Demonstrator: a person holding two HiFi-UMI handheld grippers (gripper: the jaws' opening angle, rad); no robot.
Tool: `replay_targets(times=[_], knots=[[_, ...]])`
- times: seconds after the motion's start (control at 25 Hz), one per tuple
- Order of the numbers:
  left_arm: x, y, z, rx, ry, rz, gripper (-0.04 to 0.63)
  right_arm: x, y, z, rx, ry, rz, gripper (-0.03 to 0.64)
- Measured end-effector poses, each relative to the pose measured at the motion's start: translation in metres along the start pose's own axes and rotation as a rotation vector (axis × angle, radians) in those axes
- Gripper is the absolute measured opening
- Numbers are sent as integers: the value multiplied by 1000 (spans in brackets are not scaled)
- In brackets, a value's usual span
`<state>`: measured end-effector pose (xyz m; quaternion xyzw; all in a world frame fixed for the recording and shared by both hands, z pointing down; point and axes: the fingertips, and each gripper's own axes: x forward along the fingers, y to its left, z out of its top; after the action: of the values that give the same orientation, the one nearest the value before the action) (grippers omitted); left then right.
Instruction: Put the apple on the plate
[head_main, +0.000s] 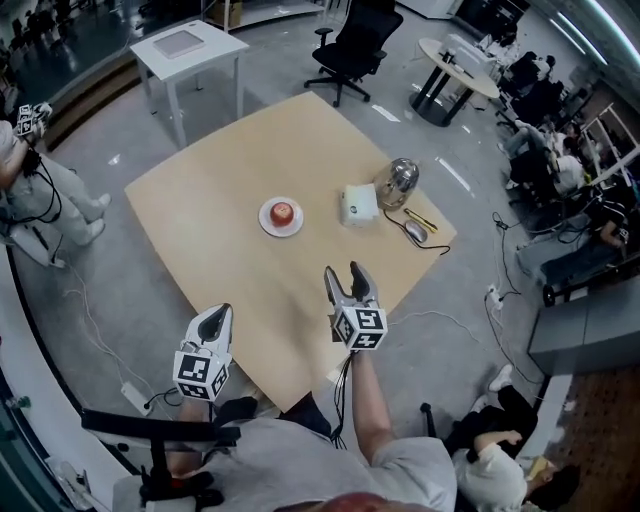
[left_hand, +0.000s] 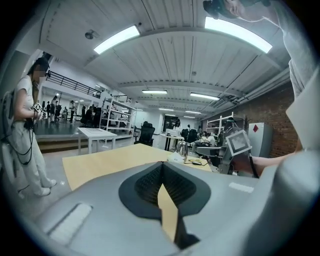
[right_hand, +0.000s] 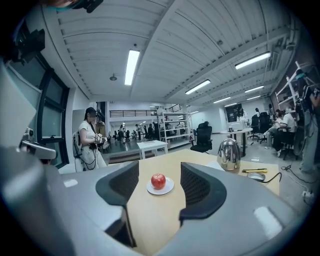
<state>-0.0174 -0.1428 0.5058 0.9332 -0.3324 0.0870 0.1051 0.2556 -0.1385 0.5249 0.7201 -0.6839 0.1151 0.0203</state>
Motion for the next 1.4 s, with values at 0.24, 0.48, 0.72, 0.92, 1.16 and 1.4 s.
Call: replay_targets(times=[0.24,0.48,0.72,0.92,1.16,1.4], knots=[[9,-16,12,19,-11,-63,18,-33,-7,8,8,-26,-51,250],[15,-28,16,28,-13,-116,18,-62,-13,20,12,-72,-102,223],[21,-44,20,47,-19,-169,18,-97,-19,18,25,-98,-154,191],[22,-55,23,65,-22,-217,18,-124,-20,15,50,-118,-200,160],[25,-73,27,85,-26,-272,18,-154,-22,20,58,-152,-246,131],[25,-98,27,103,-30,-332,20,-195,-20,17,63,-178,-298,85]])
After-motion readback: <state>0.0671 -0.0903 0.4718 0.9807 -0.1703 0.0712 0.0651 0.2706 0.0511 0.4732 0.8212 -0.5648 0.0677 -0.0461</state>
